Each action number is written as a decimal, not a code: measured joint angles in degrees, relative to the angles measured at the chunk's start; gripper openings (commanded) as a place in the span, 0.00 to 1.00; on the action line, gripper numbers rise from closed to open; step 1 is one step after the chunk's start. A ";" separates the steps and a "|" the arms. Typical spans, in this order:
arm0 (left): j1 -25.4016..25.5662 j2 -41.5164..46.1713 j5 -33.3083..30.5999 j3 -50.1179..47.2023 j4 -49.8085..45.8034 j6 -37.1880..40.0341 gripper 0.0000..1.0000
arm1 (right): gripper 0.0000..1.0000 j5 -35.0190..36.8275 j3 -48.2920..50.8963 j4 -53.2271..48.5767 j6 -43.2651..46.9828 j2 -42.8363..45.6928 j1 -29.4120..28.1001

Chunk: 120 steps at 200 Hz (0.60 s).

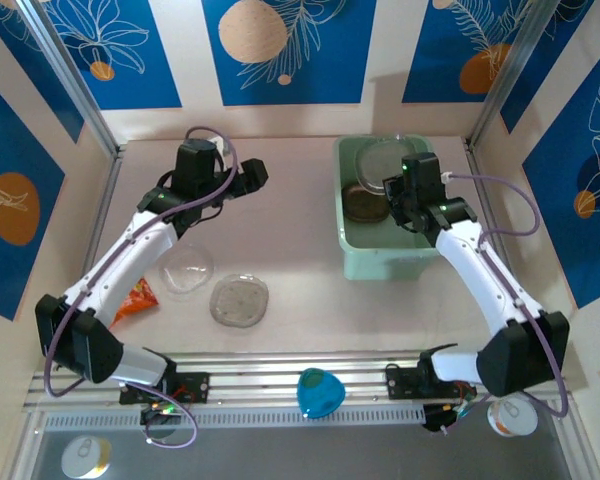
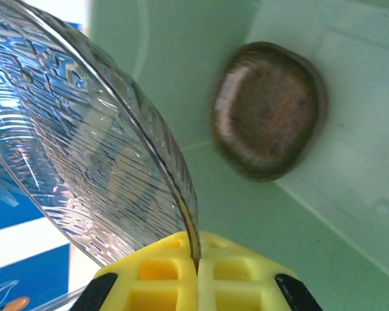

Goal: Place the plates into the plastic bin on the countertop

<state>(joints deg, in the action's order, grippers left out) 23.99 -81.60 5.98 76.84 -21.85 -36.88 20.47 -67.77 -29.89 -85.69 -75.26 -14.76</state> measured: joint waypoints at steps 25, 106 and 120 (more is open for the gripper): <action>-2.19 -3.19 3.43 -0.52 -0.52 0.04 0.85 | 0.00 -2.05 -1.73 -3.58 -3.10 -6.36 1.49; -5.57 -12.41 8.70 -0.28 -2.93 1.46 0.85 | 0.00 -5.79 -13.66 -8.83 -9.42 -21.68 2.14; -6.01 -12.98 9.29 -0.26 -3.10 1.49 0.85 | 0.00 -6.56 -15.02 -9.03 -10.14 -24.28 2.16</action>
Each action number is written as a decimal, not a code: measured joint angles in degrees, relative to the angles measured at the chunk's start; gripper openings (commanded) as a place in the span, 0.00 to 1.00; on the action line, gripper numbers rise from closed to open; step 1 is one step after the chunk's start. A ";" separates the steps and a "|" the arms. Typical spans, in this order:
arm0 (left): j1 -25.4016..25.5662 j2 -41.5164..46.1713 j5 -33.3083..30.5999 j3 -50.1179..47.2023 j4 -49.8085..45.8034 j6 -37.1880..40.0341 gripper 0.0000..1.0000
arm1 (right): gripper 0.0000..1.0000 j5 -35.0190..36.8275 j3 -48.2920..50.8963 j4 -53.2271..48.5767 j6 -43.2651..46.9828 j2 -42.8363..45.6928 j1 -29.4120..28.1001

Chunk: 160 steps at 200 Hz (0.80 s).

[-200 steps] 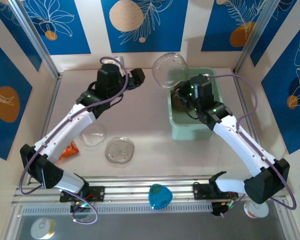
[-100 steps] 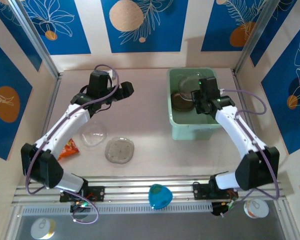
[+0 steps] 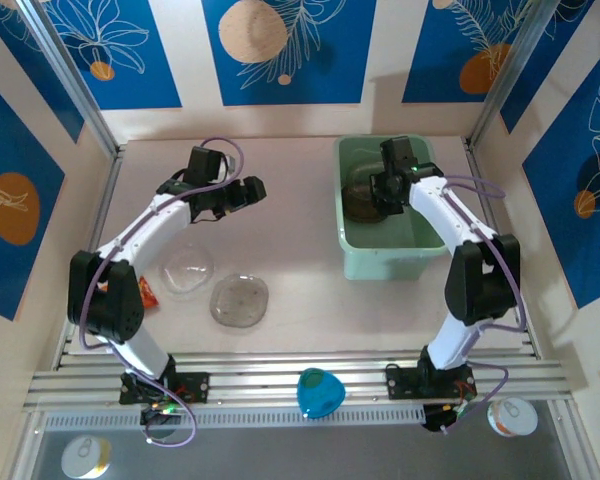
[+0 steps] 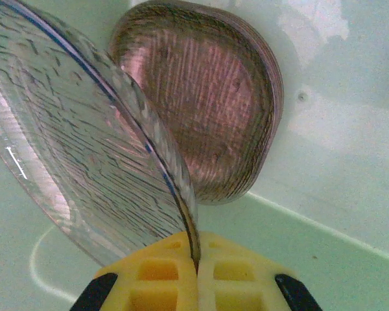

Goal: Place the plates into the plastic bin on the countertop

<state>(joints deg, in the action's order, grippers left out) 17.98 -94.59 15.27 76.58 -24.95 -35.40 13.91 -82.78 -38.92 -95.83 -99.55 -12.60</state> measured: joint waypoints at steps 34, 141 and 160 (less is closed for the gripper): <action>-1.11 -1.01 0.94 0.55 -0.17 0.02 0.85 | 0.00 -0.85 -2.86 -1.46 -1.70 -5.27 -0.20; -1.38 -2.03 1.27 1.05 -2.19 1.29 0.85 | 0.15 1.53 -6.36 -3.54 -3.87 -13.57 -1.31; -1.38 -2.03 1.25 1.05 -2.45 1.29 0.85 | 0.35 2.27 -6.36 -3.23 -4.00 -13.60 -1.31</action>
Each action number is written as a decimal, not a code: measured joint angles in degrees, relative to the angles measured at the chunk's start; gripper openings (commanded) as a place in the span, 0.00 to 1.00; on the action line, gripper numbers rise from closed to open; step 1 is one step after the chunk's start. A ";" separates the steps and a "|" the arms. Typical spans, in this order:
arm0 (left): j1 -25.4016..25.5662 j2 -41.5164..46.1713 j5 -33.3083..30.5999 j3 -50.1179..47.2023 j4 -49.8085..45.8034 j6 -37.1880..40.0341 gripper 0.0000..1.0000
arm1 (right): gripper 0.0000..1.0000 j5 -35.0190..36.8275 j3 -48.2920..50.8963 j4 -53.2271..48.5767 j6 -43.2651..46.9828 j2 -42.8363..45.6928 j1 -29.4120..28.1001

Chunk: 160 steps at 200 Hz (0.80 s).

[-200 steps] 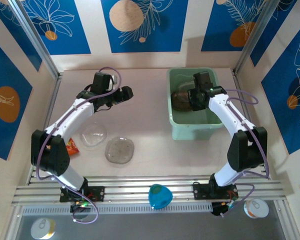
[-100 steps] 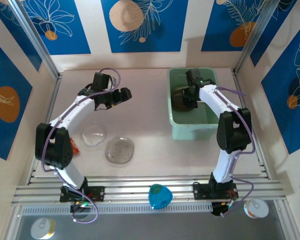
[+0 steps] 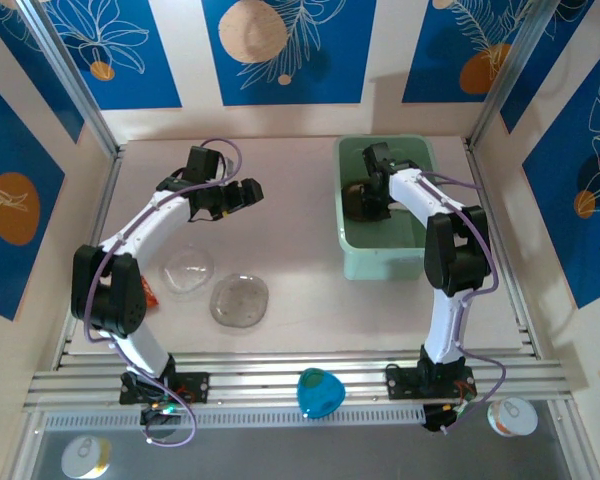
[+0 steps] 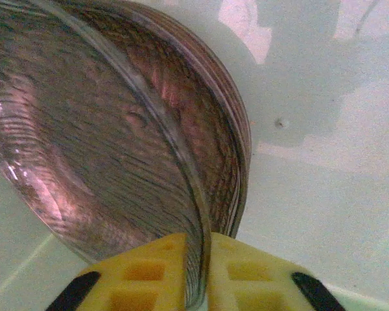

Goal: Place the plates into the plastic bin on the countertop

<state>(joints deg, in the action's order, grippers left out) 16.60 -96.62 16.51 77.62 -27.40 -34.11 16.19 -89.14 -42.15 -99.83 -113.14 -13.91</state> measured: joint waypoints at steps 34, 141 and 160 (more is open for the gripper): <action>0.00 0.02 0.00 0.00 -0.98 0.00 0.85 | 0.62 0.33 -0.02 1.05 0.22 0.00 0.00; 0.00 12.20 -4.87 -0.94 -12.13 3.61 0.78 | 1.00 1.75 1.01 0.02 5.95 12.15 -1.14; -0.04 15.61 -5.77 -3.61 -16.41 6.10 0.71 | 1.00 1.88 3.10 0.68 8.07 17.68 -1.77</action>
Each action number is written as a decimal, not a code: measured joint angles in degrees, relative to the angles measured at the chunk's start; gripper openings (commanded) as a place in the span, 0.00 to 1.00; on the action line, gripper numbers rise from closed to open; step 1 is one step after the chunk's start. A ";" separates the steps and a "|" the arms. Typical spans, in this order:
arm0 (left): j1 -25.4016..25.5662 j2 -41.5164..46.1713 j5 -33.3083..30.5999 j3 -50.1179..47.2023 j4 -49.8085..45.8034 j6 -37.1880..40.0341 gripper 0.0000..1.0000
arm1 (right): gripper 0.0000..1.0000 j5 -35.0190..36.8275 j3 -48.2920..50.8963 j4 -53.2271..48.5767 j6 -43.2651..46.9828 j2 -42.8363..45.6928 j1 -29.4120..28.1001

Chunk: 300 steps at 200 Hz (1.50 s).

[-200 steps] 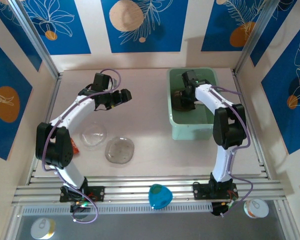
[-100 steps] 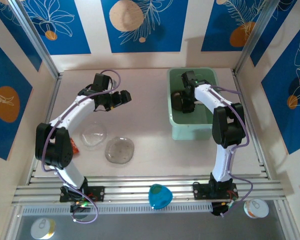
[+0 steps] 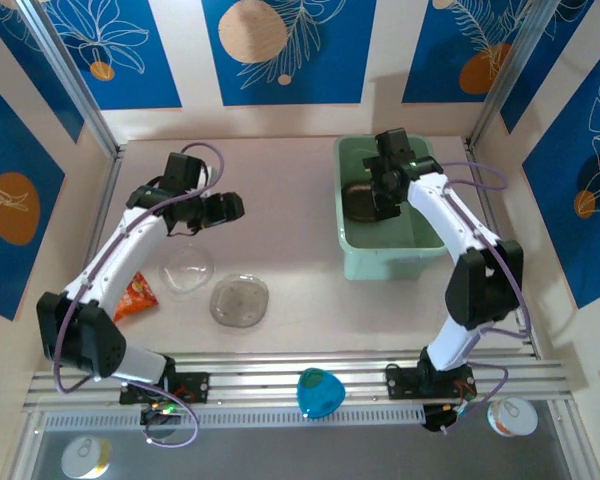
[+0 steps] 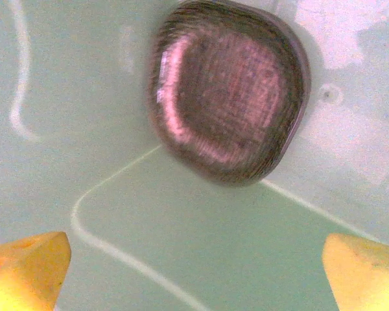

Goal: Place the plates into the plastic bin on the countertop

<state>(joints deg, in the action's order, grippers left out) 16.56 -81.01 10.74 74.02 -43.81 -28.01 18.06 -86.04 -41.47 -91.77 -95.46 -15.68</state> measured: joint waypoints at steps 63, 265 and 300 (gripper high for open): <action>-0.07 9.42 -0.72 -15.08 -11.23 4.48 0.59 | 0.89 -0.07 12.87 3.96 7.54 16.55 -2.58; -0.07 -8.07 -0.83 -22.77 -3.87 8.46 0.41 | 0.58 -0.48 24.57 8.98 14.36 28.61 -3.39; -0.07 -9.14 -0.13 -23.89 -2.34 8.61 0.36 | 0.56 -0.46 24.57 9.20 14.36 28.59 -3.32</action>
<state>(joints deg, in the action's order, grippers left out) 16.49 -90.15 10.61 50.13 -46.15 -19.40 17.61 -61.47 -32.27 -77.41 -66.87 -19.00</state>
